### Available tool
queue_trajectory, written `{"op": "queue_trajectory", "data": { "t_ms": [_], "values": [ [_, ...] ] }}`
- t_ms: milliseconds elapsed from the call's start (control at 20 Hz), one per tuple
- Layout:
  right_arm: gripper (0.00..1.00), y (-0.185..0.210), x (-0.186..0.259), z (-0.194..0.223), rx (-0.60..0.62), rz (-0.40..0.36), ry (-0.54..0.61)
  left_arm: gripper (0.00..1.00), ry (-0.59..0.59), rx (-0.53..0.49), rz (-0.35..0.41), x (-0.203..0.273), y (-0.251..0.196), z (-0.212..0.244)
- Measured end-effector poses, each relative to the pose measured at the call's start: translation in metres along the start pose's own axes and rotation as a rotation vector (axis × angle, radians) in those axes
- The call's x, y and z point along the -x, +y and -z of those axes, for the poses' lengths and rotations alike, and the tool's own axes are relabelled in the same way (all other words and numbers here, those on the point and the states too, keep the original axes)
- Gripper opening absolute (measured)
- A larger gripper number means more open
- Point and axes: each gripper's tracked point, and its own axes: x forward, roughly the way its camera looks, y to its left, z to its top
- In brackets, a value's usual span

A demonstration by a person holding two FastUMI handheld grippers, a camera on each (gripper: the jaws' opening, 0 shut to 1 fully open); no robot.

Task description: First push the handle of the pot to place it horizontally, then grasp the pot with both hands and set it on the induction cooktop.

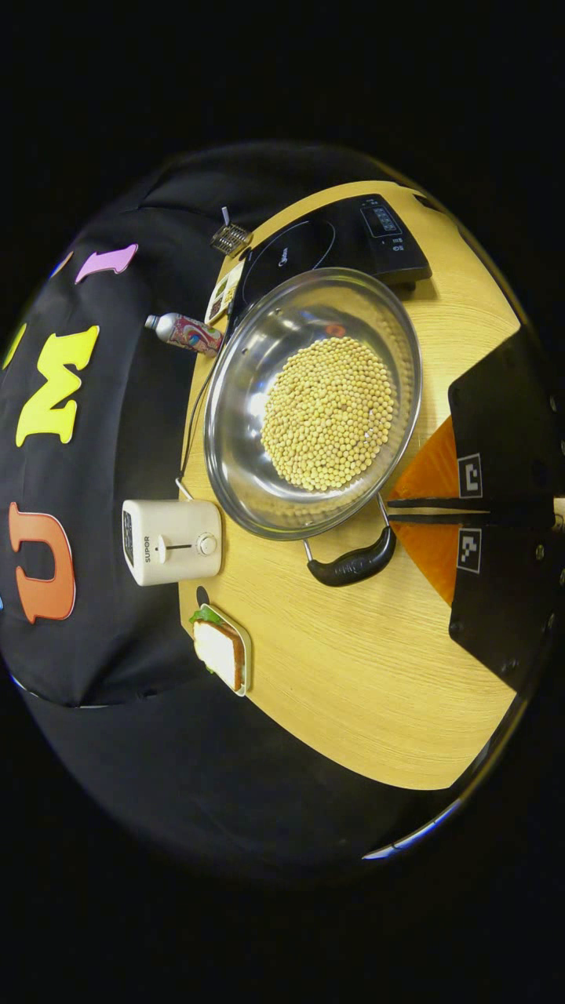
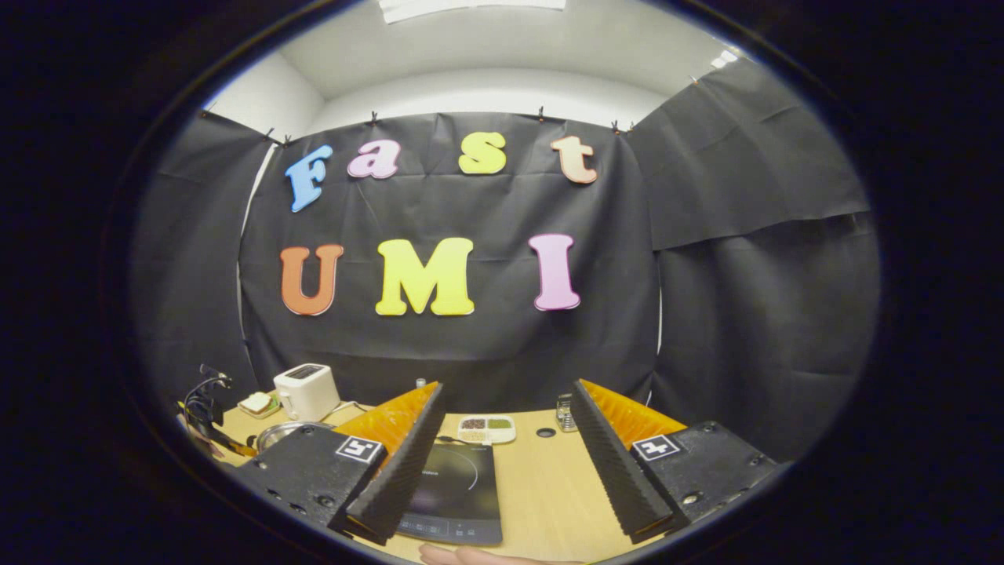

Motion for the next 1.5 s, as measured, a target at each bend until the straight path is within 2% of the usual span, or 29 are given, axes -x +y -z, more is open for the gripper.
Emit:
{"op": "queue_trajectory", "data": {
  "t_ms": [50,100,150,500,550,600,750,800,1000,1150,1200,1300,1400,1450,1500],
  "values": [
    [0.96,0.0,-0.003,0.0,-0.003,0.001,-0.001,0.0,0.0,-0.003,-0.006,-0.002,0.004,-0.002],
    [1.0,0.0,-0.006,0.002,-0.005,0.004,-0.002,0.0,0.002,-0.009,-0.012,-0.006,0.008,-0.006],
    [0.96,0.0,-0.009,0.003,-0.006,0.009,-0.001,0.0,0.003,-0.014,-0.019,-0.009,0.012,-0.008],
    [0.96,0.004,-0.026,0.015,0.06,0.069,-0.02,0.0,-0.002,-0.048,-0.07,-0.028,0.032,-0.031],
    [1.0,0.009,-0.028,0.017,0.062,0.063,-0.015,0.11,-0.003,-0.046,-0.075,-0.029,0.034,-0.033],
    [0.96,0.014,-0.029,0.022,0.06,0.054,-0.006,0.0,-0.002,-0.041,-0.078,-0.032,0.035,-0.036],
    [0.96,0.019,-0.032,0.029,0.058,0.043,0.007,0.0,-0.007,-0.052,-0.095,-0.037,0.04,-0.04],
    [1.0,0.021,-0.034,0.032,0.059,0.042,0.011,0.0,-0.008,-0.064,-0.102,-0.038,0.04,-0.042],
    [0.97,0.021,-0.034,0.038,0.048,0.041,0.028,0.0,-0.019,-0.067,-0.125,-0.041,0.04,-0.046],
    [0.96,0.019,-0.033,0.04,0.041,0.047,0.03,0.0,-0.026,-0.065,-0.122,-0.044,0.038,-0.047],
    [1.0,0.017,-0.033,0.042,0.042,0.051,0.034,0.0,-0.022,-0.062,-0.117,-0.044,0.037,-0.046],
    [1.0,0.017,-0.032,0.046,0.038,0.053,0.046,0.0,-0.028,-0.059,-0.108,-0.042,0.035,-0.046],
    [0.96,0.016,-0.03,0.048,0.032,0.056,0.05,0.0,-0.037,-0.023,-0.082,-0.04,0.034,-0.046],
    [0.96,0.013,-0.03,0.046,0.033,0.063,0.049,0.1,-0.048,-0.006,-0.067,-0.04,0.032,-0.048],
    [0.96,0.012,-0.028,0.047,0.035,0.068,0.048,0.0,-0.06,0.005,-0.062,-0.037,0.033,-0.051]
  ]
}}
